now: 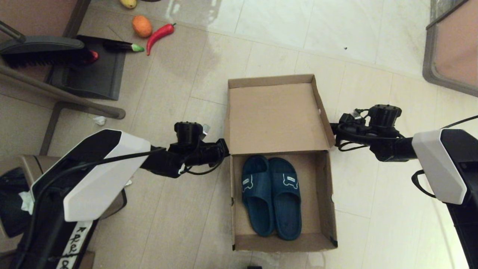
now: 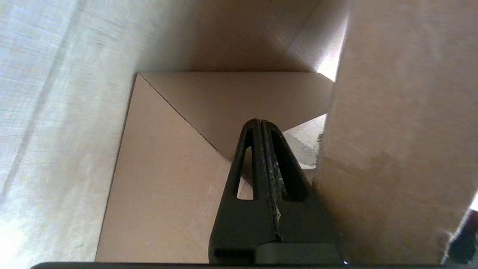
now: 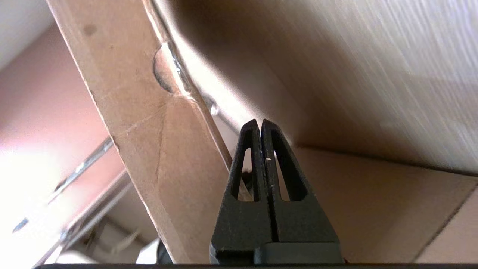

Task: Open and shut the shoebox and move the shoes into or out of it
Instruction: Close the shoe box

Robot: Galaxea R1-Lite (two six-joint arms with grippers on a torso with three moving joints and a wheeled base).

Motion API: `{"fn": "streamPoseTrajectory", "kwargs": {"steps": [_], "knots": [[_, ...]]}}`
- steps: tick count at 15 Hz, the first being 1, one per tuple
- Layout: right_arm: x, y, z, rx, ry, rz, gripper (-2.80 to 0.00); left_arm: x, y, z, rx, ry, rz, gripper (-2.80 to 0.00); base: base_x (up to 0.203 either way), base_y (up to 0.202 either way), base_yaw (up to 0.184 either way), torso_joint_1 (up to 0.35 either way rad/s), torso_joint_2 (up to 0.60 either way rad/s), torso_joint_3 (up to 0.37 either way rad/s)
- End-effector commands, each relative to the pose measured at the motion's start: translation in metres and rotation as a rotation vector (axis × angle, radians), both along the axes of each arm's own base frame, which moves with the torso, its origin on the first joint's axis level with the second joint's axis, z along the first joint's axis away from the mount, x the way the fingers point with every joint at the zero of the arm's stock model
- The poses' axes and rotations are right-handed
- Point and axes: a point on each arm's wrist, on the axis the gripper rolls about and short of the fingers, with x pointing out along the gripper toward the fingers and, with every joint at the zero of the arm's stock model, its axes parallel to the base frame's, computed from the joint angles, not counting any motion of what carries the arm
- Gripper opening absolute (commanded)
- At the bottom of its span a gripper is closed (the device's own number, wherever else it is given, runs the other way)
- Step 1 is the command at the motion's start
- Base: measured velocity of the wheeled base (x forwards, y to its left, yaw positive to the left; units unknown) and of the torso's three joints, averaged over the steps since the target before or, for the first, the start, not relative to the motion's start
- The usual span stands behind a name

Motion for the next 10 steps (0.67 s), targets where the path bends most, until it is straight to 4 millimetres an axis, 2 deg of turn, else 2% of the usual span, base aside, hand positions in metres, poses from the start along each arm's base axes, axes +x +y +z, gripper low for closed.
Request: {"fn": "streamPoseTrajectory", "kwargs": {"steps": [1,6,10], "knots": [[0.0,-0.002,-0.001,0.004,-0.007,0.03,-2.8,0.0,0.0,-0.002,-0.002,0.004,-0.003,-2.8,0.0,0.0,0.0,0.0,0.0,0.0],[-0.003,-0.006,0.013,0.08,-0.028,0.071,-2.8,-0.003,0.0,-0.006,0.009,0.011,-0.016,-2.8,0.0,0.0,0.0,0.0,0.0,0.0],[-0.007,-0.012,0.025,0.078,-0.053,0.107,-2.8,-0.004,0.0,-0.007,0.01,0.013,-0.036,-2.8,0.0,0.0,0.0,0.0,0.0,0.0]]}}
